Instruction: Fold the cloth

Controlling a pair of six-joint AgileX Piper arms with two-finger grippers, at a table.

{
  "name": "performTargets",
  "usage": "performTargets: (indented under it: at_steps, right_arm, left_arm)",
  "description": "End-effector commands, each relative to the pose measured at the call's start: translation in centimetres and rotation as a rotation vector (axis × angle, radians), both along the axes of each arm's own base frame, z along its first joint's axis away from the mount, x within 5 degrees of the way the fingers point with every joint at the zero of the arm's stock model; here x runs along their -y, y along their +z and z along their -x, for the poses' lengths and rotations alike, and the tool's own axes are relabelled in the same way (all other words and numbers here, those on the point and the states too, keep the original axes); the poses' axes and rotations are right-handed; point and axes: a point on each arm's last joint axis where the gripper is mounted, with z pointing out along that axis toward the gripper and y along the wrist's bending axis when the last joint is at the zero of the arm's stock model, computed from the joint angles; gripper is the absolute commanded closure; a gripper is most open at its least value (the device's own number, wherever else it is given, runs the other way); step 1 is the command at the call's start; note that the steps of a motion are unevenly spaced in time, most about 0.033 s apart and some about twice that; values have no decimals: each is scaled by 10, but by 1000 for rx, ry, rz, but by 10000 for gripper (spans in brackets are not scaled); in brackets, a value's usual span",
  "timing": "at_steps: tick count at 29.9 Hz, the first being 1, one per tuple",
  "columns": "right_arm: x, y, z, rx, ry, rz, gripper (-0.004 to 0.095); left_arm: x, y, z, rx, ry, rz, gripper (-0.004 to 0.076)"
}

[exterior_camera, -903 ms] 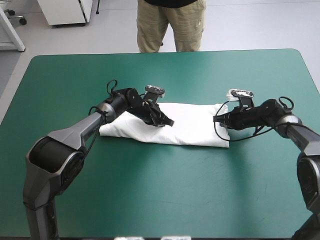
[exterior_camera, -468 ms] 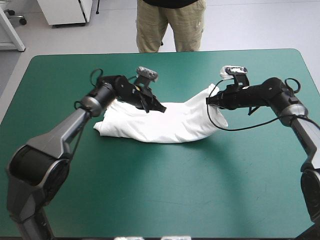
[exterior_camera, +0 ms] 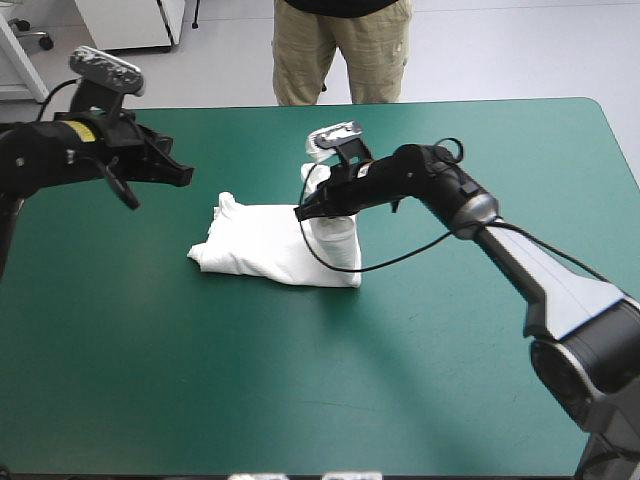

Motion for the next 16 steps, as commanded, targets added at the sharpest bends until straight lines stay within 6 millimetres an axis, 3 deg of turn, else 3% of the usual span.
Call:
performTargets:
  at_steps: [1, 4, 7, 16]
  right_arm:
    - [-28, 24, -8, 62, 1, -61, 915]
    - [-57, 15, -21, 36, 39, -58, 915]
    - [-82, 18, -27, 50, 77, -80, 914]
    - [-129, -6, -30, 10, 140, -100, 915]
  left_arm:
    - [-7, 30, 38, 121, 1, 50, 733]
    - [-11, 34, 51, 132, 9, 34, 733]
    - [-14, 31, 52, 107, 30, -5, 733]
    - [-14, 26, 47, 60, 42, -6, 733]
